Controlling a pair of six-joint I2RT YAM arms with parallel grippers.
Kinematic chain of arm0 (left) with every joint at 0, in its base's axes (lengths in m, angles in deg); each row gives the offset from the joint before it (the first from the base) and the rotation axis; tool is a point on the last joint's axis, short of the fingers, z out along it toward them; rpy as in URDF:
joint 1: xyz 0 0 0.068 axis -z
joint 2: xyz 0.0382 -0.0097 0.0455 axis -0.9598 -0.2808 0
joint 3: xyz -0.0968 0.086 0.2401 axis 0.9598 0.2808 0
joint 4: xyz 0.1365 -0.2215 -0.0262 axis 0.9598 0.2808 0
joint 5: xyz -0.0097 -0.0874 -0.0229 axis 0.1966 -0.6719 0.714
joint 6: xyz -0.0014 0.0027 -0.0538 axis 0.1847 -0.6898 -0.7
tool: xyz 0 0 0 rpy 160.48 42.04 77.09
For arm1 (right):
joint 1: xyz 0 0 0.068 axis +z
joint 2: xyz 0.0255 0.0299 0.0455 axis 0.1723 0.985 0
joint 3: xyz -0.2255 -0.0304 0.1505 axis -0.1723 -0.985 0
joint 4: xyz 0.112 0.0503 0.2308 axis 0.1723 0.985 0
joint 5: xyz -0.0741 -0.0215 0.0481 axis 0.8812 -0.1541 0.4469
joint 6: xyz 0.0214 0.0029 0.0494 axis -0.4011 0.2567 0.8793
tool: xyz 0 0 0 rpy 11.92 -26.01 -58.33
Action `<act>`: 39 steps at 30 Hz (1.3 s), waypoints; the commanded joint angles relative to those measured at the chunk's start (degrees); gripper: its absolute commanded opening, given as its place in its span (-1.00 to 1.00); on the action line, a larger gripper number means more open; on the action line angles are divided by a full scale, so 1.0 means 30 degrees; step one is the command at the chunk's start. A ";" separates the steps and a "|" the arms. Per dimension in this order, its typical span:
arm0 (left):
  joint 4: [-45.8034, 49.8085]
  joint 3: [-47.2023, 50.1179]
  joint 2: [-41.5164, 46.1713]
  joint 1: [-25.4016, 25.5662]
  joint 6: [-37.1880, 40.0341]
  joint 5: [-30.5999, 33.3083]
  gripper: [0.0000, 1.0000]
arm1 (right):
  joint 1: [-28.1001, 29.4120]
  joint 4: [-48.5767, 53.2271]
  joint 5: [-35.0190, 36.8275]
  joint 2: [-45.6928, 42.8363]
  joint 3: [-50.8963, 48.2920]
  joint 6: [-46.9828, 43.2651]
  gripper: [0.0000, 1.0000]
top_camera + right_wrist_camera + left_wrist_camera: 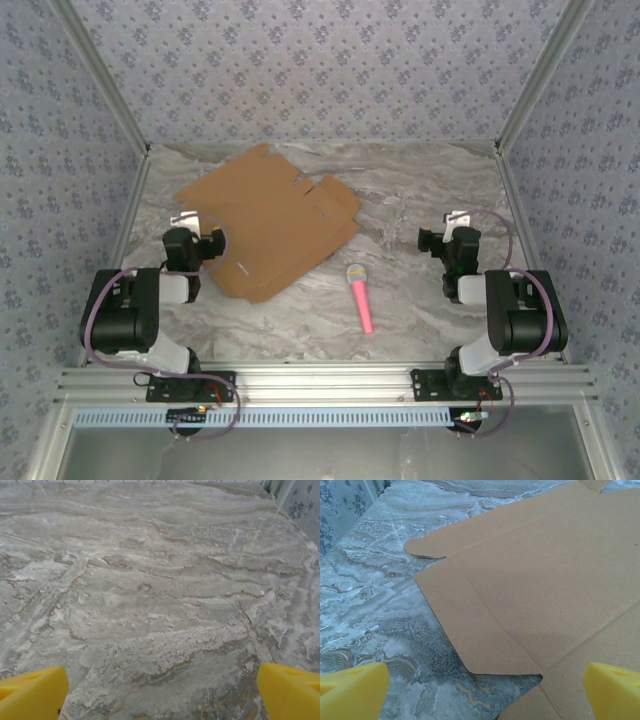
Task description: Fold the paper box
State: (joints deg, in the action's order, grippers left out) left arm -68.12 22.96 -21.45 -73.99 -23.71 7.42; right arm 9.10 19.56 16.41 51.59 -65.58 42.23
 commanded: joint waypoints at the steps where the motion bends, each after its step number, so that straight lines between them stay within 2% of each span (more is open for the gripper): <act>1: 0.3114 -0.1399 0.2562 0.0098 -0.0438 0.1537 0.98 | 0.0083 0.2987 0.1364 -0.1961 0.1085 0.0436 0.98; 3: 0.5175 -0.1850 0.4169 0.0084 -0.1614 0.2762 0.98 | -0.0026 0.5320 0.1910 -0.3530 0.1787 0.1007 0.98; 5: 0.7861 -0.2550 0.5897 0.0016 -0.4293 0.3544 0.98 | -0.0435 0.6891 0.2123 -0.5236 0.2084 0.2845 0.98; 9: 1.3806 -0.4559 0.7760 0.0036 -0.7666 0.1787 0.98 | -0.1061 1.1867 0.0606 -0.7201 0.4154 0.5960 0.98; 12: 1.7007 -0.5042 0.8484 0.0109 -0.9973 0.0737 0.88 | 0.0856 1.4512 -0.1384 -0.6628 0.6181 0.5449 0.96; 14: 1.8348 -0.4668 0.9020 0.0125 -1.1381 -0.0171 0.86 | 0.3378 1.5707 -0.1372 -0.5656 0.7435 0.4141 0.96; 15: 1.8687 -0.4421 0.9218 0.0128 -1.1800 -0.0610 0.84 | 0.4293 1.6169 -0.1471 -0.5014 0.8048 0.3731 0.96; 17: 1.9266 -0.3849 0.9452 0.0257 -1.2469 -0.1553 0.81 | 0.5554 1.6991 -0.3282 -0.3304 0.9418 0.3247 0.96; 20: 2.0554 -0.3742 0.9011 0.0365 -1.2569 -0.2190 0.82 | 0.6299 1.7851 -0.5678 -0.0371 1.1560 0.3078 0.84; 23: 2.1091 -0.3612 0.8485 0.0435 -1.2426 -0.2502 0.83 | 0.7309 1.9128 -0.5521 0.2372 1.4018 0.2293 0.76; 26: 2.0856 -0.3508 0.7960 0.0510 -1.2336 -0.2936 0.85 | 0.7487 1.9044 -0.6398 0.4855 1.6036 0.2304 0.73; 29: 2.0267 -0.3490 0.7311 0.0509 -1.2251 -0.3656 0.79 | 0.7171 1.8826 -0.7582 0.6824 1.7622 0.2519 0.68; 36: 1.8721 -0.3509 0.5475 0.0582 -1.1942 -0.5128 0.26 | 0.6760 1.8121 -0.8622 1.0360 2.0109 0.3044 0.55; 39: 1.8124 -0.3605 0.4900 0.0735 -1.2034 -0.5516 0.05 | 0.6752 1.7496 -0.9015 1.1278 2.0711 0.3173 0.36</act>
State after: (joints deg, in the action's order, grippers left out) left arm -10.96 12.30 -5.89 -72.37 -60.04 -6.24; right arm 29.65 72.98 -7.91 83.11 -5.91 51.11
